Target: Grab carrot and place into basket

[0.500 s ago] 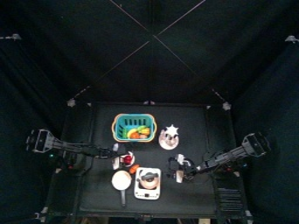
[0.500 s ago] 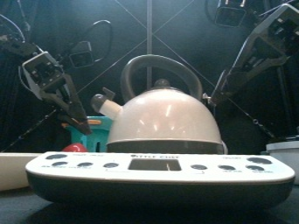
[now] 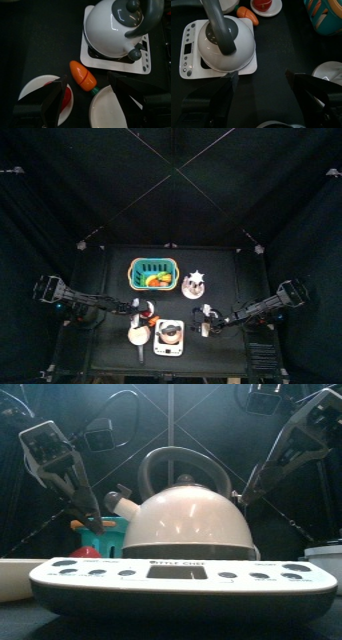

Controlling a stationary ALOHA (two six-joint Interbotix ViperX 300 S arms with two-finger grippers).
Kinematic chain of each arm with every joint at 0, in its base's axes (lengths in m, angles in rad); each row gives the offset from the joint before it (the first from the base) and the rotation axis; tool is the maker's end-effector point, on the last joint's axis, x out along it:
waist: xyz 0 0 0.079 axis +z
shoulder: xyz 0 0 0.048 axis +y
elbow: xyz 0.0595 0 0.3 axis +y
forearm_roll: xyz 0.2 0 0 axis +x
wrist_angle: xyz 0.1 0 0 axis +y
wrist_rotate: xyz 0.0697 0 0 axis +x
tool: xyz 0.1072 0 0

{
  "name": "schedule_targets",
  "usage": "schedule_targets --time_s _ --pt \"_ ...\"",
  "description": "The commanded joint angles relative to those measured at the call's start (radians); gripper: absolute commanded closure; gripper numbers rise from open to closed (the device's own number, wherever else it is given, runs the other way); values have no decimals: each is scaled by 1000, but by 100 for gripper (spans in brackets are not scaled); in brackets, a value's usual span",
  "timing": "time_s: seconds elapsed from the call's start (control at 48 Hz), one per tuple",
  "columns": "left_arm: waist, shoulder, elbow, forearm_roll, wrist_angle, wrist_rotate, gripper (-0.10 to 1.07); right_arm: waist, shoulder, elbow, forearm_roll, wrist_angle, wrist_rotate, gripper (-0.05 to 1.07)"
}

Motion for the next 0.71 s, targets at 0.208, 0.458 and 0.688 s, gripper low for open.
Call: schedule_targets --time_s 0.208,0.458,0.688 --pt "-25 132 -133 46 132 0 0 2 -9 -12 12 -2 0 -1" --pt "-14 181 -147 86 114 0 0 3 -9 -11 12 -2 0 -1" --pt "-8 219 -150 87 104 0 0 5 -8 -9 12 -2 0 -1"
